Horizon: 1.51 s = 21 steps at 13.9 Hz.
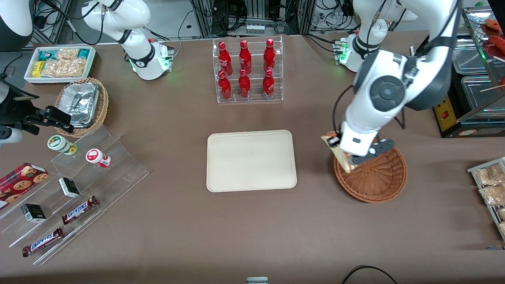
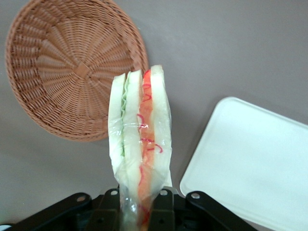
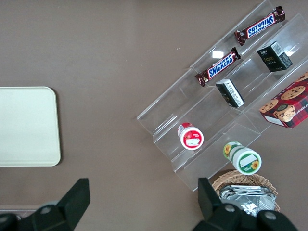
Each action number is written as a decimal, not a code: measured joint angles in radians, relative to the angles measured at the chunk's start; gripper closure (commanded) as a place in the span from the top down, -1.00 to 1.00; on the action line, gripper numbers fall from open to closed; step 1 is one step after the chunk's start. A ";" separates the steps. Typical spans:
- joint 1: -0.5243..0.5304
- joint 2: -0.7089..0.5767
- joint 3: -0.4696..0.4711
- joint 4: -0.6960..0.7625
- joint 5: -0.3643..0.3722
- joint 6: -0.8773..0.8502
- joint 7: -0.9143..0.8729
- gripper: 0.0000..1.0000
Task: Place sandwich from basket to tray
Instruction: 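Lift the sandwich and carry it toward the cream tray, then lower the sandwich onto the tray and open the left gripper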
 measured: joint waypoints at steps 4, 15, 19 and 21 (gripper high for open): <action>-0.108 0.020 -0.002 0.010 -0.001 0.001 -0.001 -0.75; -0.349 0.402 -0.003 0.230 0.000 0.199 -0.007 -0.75; -0.371 0.442 -0.003 0.232 0.007 0.301 -0.003 -0.77; -0.381 0.472 -0.003 0.232 0.049 0.320 -0.003 -0.78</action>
